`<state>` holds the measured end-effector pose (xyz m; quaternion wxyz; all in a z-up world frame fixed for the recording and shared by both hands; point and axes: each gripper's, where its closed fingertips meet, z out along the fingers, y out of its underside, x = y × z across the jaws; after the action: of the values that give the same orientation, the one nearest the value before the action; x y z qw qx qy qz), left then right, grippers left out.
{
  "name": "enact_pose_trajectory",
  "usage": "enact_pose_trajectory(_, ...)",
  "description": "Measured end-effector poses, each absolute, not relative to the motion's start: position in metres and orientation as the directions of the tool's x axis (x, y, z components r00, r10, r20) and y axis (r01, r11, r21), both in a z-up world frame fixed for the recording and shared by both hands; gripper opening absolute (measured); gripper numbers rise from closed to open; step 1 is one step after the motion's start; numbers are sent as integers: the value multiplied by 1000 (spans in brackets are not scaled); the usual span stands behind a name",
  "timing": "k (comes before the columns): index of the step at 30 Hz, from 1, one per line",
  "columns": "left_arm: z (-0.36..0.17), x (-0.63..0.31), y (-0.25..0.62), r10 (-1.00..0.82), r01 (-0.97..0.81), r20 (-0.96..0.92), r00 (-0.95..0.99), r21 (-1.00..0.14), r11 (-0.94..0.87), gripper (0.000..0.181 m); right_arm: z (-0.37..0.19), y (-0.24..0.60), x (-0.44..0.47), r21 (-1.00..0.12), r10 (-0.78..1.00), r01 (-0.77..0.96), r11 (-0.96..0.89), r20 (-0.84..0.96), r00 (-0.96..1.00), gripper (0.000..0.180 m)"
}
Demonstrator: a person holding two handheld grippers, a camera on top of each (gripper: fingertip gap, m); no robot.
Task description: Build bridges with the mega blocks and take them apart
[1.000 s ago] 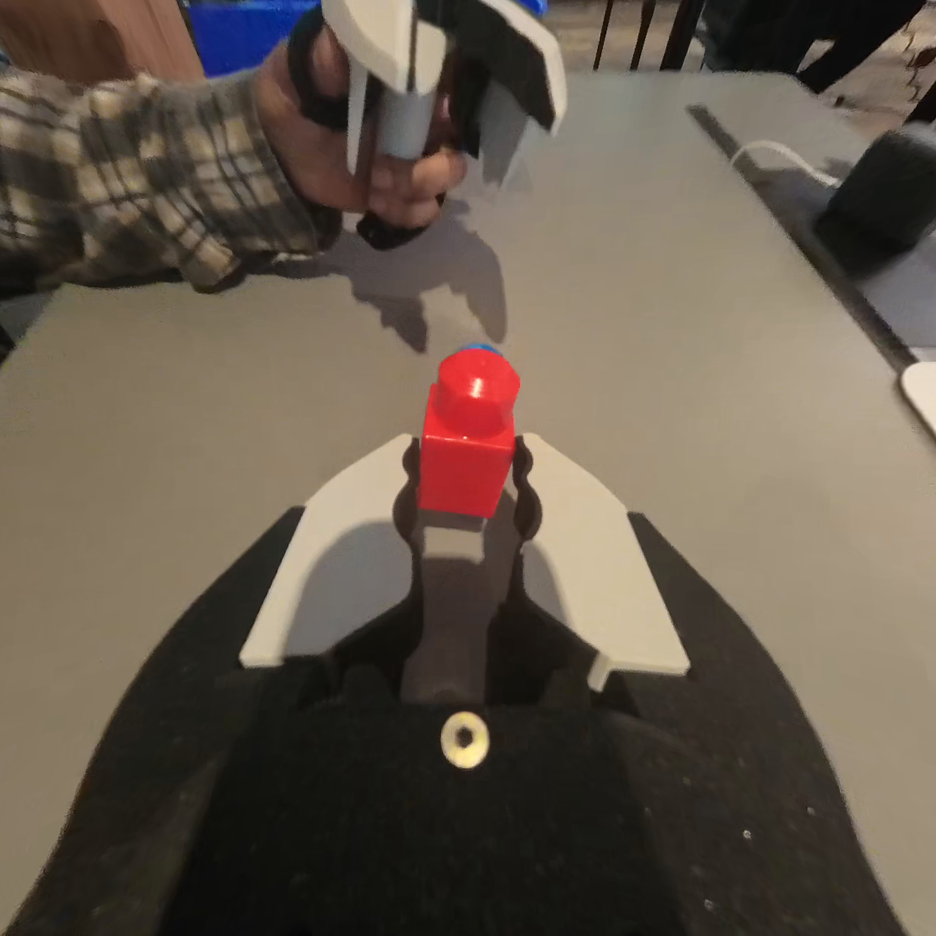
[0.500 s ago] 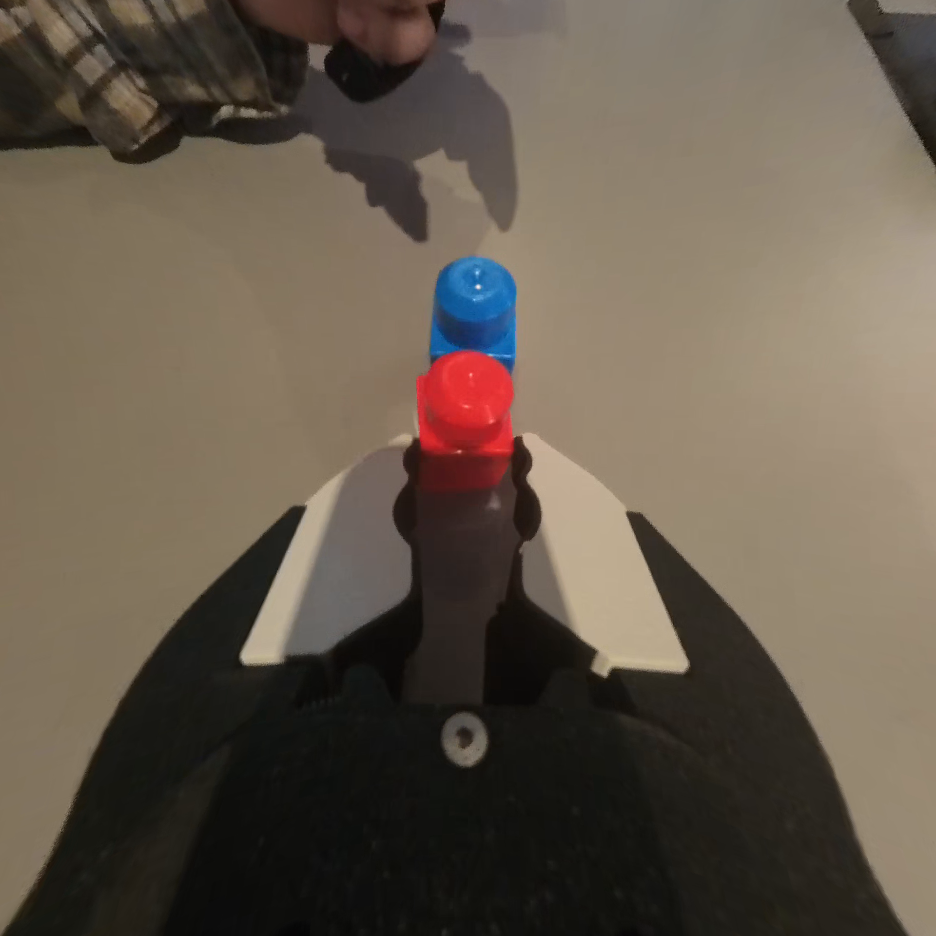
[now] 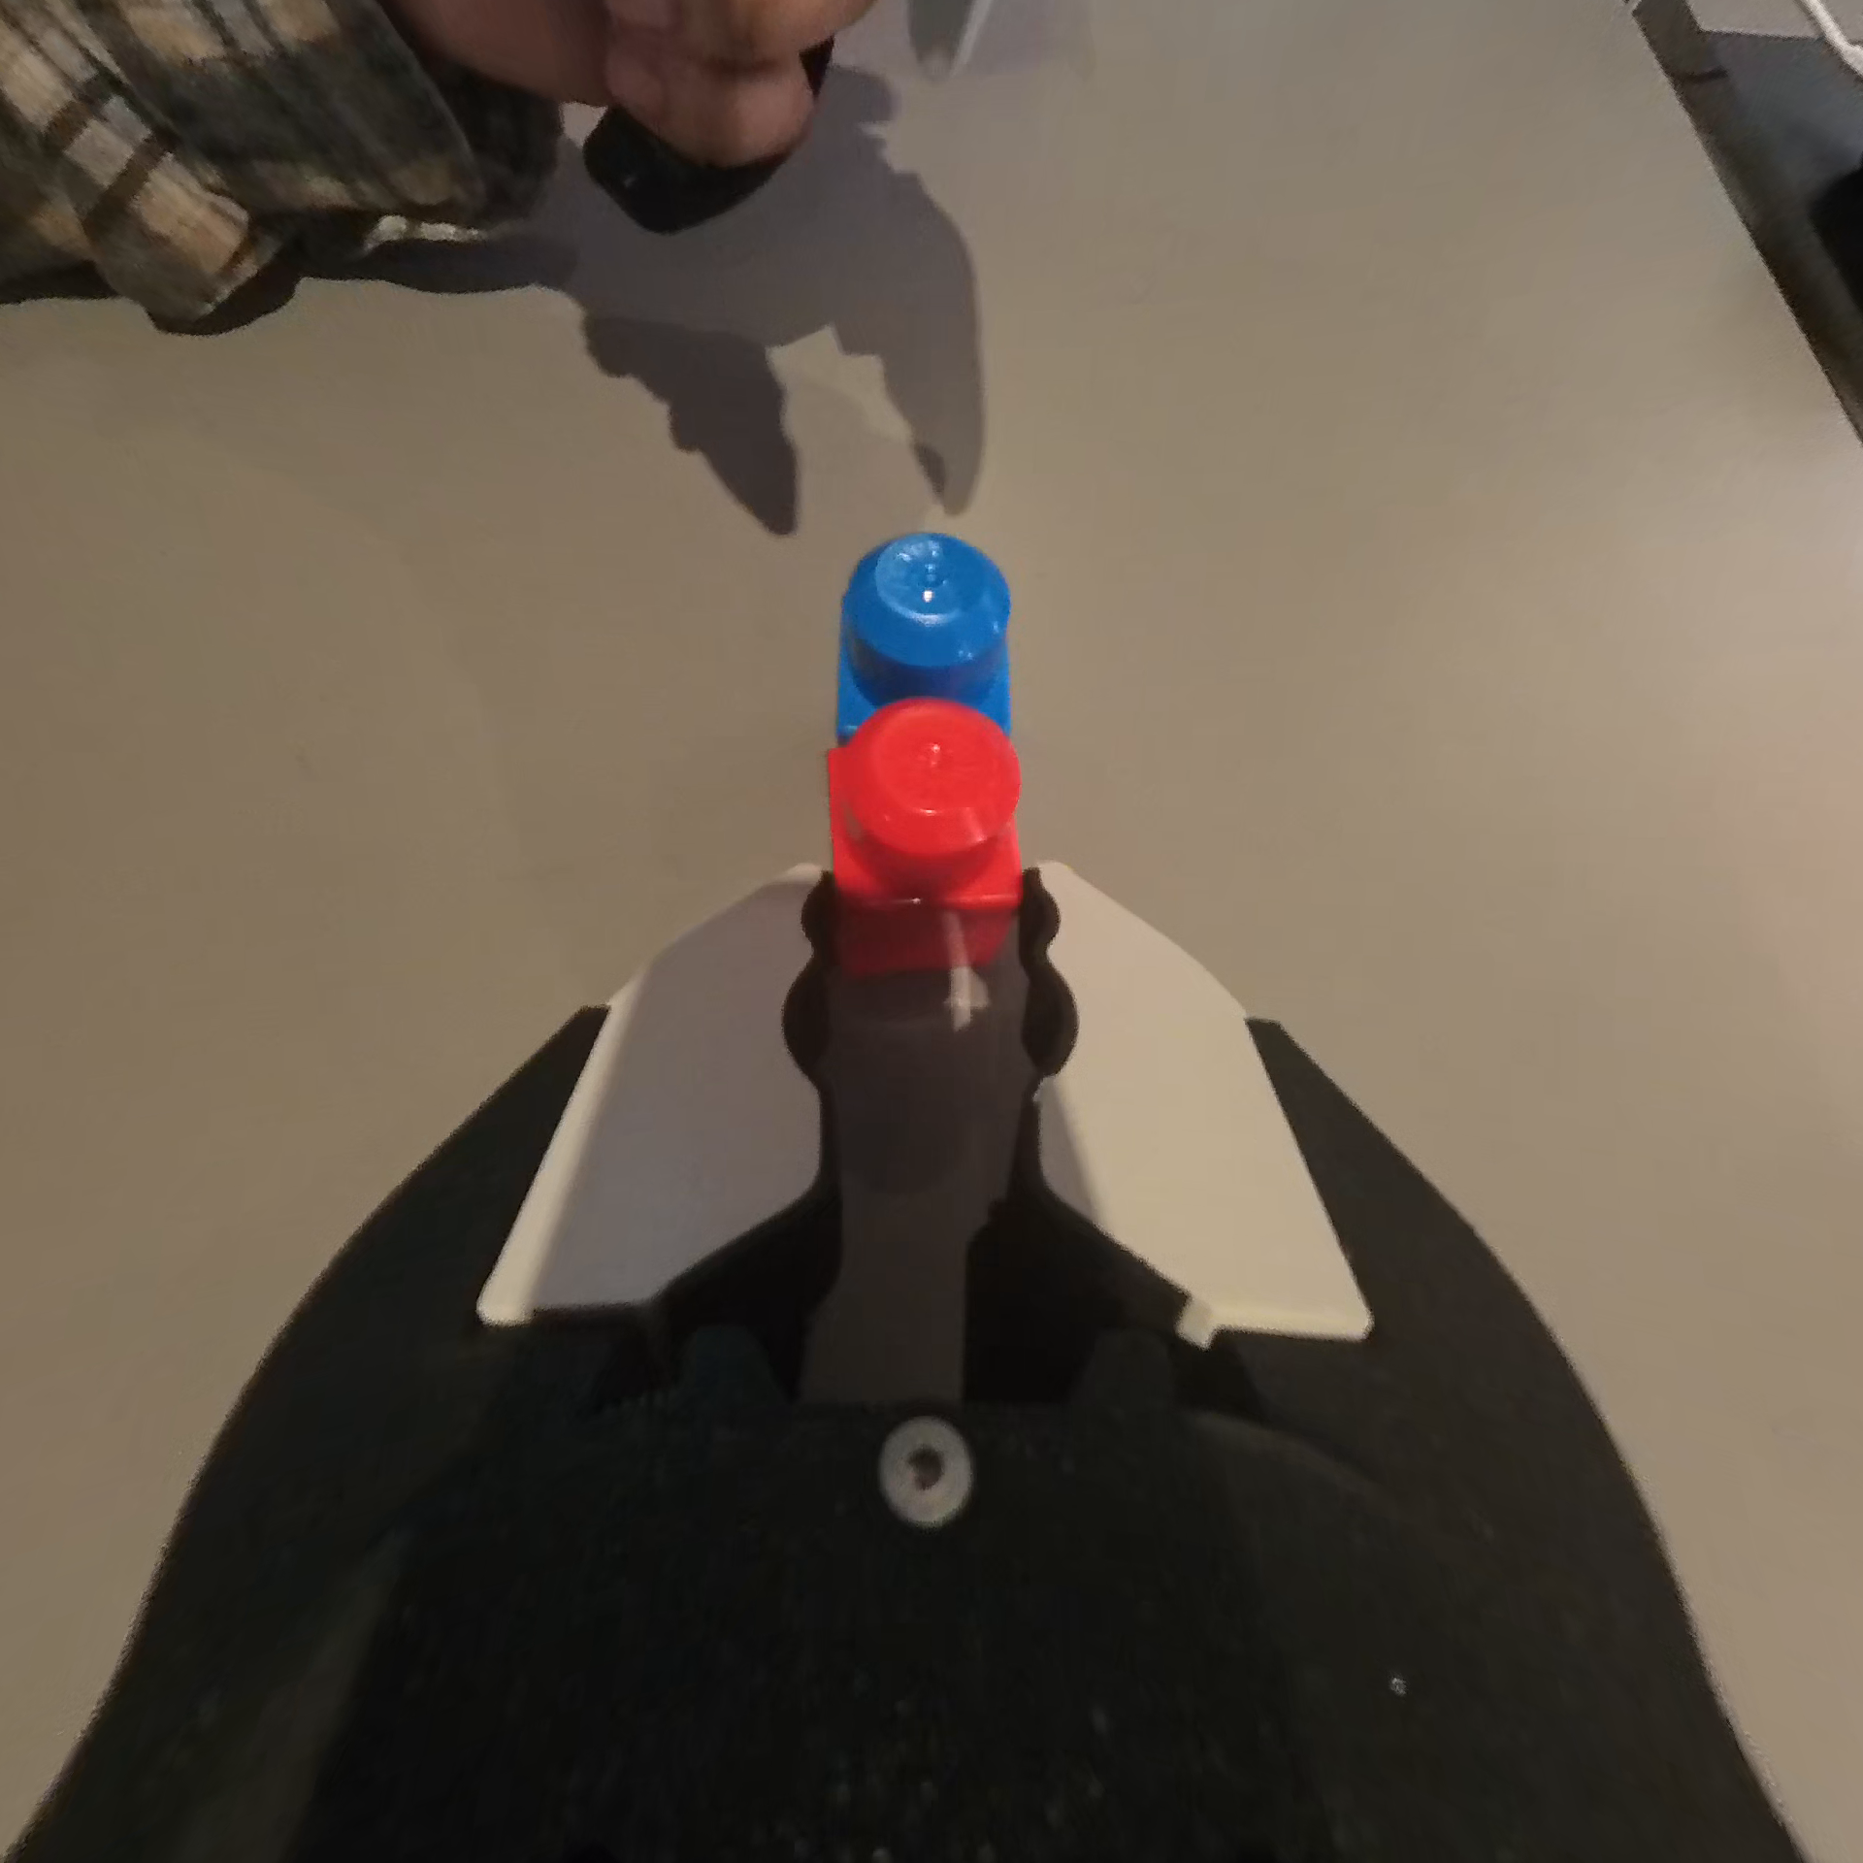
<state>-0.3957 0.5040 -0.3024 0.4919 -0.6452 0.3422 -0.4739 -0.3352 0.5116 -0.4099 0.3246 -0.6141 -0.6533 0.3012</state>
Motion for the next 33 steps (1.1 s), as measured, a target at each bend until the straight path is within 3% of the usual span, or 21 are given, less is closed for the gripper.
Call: enact_pose_trajectory(33, -304, -393, 501, -911, 5, 285, 299, -955, -297, 38, -409, 516, -341, -790, 999, 612, 35, 38, -7, 35)
